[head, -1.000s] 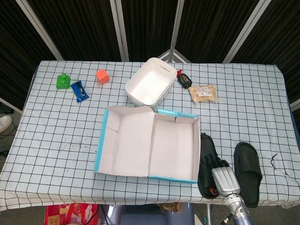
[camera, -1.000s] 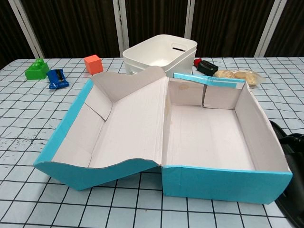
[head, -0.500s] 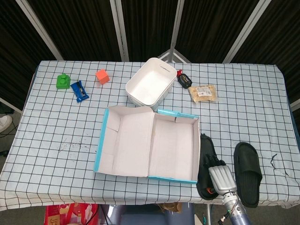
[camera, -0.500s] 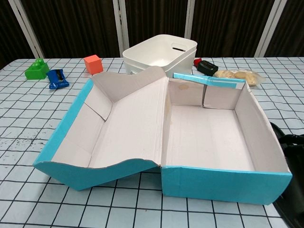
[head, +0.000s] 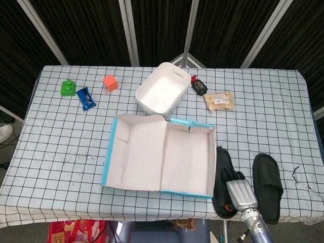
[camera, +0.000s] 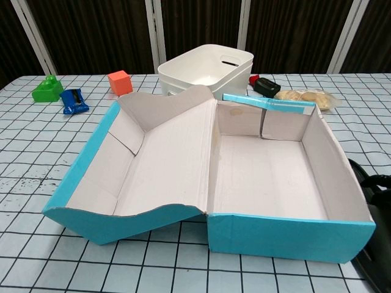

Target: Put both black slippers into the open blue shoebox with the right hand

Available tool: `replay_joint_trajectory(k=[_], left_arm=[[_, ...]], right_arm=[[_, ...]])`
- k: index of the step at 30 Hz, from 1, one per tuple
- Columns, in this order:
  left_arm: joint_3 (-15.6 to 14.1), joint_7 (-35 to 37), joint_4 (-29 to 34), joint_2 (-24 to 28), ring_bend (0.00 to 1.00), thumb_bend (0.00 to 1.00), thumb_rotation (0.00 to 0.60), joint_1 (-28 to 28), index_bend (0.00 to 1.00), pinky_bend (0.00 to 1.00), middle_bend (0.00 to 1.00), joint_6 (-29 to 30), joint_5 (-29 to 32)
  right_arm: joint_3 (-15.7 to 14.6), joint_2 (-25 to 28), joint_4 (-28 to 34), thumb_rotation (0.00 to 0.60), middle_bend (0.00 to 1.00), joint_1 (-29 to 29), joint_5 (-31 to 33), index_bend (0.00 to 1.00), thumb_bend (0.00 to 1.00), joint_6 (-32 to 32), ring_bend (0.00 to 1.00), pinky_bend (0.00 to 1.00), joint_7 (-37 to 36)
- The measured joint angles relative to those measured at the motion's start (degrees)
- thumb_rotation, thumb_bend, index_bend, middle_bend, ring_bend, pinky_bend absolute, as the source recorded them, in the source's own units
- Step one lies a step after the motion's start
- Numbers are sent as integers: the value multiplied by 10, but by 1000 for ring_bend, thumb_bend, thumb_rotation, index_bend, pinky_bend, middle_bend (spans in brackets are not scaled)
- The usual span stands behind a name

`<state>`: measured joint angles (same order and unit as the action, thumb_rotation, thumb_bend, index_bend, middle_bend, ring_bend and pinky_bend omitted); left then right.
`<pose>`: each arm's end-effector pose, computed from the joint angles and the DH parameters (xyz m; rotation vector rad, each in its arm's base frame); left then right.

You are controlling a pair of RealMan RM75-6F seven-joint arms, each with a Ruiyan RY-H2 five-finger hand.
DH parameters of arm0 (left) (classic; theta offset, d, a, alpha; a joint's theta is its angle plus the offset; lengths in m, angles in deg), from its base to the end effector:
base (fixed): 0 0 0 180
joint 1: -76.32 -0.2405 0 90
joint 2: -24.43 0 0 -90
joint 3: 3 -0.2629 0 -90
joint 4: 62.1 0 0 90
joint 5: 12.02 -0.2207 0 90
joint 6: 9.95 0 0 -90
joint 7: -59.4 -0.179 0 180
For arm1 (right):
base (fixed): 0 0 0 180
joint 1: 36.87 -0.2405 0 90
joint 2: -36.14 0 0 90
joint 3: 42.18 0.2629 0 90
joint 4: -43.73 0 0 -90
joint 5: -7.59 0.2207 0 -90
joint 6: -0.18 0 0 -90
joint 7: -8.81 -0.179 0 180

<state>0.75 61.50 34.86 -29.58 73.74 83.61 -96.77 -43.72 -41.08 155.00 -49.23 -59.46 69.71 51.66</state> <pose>-0.3299 0.1766 0.2294 -1.2349 -0.8080 -0.8578 -0.2422 -0.2032 0.0049 1.7438 -1.0702 0.5216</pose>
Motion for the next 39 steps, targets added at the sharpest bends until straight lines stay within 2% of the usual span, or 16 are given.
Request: replay_joint_trajectory(k=[6,22,27,39], left_arm=[[0,-1,-1,0,0,369,600,1,28,30,0,-2,1],[0,0,0,1,0,370,600,1,28,30,0,-3,1],[-1,0,2,1,0,370,600,1,28,30,0,-3,2],[-1,1,3,2,0,369,600,1,28,30,0,-5,3]], right_arm=[[0,3,7,600,123,-3,-7,612,172,6,103,138,-8],[6,48,60,600,124,0,-44,618,173,50,103,139,-35],[15,71,82,600,192,0,-48,625,174,64,108,139,-39],[47,106,142,600,205,-14,-40,637,173,82,115,137,-30]])
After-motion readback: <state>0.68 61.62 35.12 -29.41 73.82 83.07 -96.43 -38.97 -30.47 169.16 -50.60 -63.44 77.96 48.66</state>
